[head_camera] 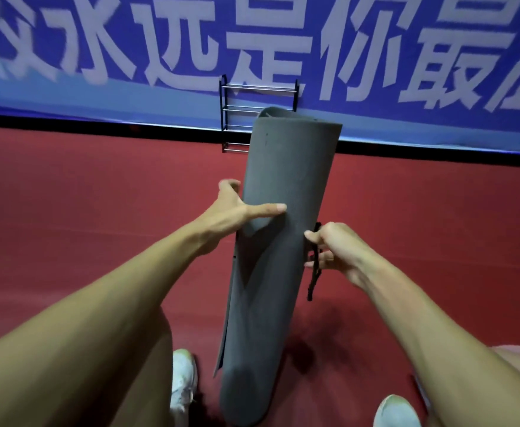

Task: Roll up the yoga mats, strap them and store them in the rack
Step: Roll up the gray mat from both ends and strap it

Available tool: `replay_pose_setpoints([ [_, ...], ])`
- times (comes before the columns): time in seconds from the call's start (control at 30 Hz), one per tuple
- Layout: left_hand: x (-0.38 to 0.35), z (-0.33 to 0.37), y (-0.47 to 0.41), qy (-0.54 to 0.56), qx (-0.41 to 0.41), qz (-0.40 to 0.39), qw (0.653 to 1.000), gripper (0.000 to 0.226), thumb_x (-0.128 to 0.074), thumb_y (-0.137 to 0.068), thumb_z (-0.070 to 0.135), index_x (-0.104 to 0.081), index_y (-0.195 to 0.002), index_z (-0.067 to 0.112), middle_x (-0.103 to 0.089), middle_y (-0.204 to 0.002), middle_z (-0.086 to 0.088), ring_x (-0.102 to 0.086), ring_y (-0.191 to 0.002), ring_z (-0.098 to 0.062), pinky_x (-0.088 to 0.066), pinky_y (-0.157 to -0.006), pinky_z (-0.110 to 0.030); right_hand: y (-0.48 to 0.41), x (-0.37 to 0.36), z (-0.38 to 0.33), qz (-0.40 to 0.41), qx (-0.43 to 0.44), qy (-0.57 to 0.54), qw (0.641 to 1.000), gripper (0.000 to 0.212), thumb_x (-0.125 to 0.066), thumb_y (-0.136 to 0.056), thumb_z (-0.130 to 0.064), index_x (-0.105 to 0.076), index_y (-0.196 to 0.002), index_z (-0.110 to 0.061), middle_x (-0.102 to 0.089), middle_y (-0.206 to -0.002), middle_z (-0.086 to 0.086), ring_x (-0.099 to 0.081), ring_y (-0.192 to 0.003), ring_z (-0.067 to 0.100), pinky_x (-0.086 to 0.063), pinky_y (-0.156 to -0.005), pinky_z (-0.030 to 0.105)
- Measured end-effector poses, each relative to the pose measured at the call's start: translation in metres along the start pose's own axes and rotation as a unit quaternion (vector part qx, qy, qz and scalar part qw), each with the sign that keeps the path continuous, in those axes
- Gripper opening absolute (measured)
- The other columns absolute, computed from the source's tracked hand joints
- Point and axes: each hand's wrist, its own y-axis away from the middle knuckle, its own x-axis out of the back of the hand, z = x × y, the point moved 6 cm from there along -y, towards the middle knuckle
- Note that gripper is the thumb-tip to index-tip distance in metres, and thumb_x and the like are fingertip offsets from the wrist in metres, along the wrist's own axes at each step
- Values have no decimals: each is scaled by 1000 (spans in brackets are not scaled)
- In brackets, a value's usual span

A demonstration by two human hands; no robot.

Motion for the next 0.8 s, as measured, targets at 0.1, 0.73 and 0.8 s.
replay_pose_setpoints([
  [0.1,9,22,12,-22,-92,0,996,131,-83,-63,46,15,-149,34,-52,-117,12,-58,-109,-9,-49,-83,-19,10,-2,-8,52,45,-24,997,12,-51,-73,4,-60,-70,-3,-55,-69,13,-53,-59,22,-52,-71,41],
  [0.73,39,48,18,-59,-225,86,969,85,-92,-53,38,-49,-126,33,-57,-118,15,-51,-106,9,-44,-86,-17,38,8,-87,106,242,140,954,89,-65,-59,-71,-57,-133,-22,-55,-135,-12,-57,-117,9,-48,-100,45],
  [0.8,41,46,15,-45,-215,86,972,87,-92,-53,35,-47,-127,33,-56,-113,19,-49,-99,20,-42,-79,-8,41,2,-113,64,237,198,949,86,-61,-59,-76,-60,-129,-27,-57,-132,-17,-54,-119,3,-47,-101,41],
])
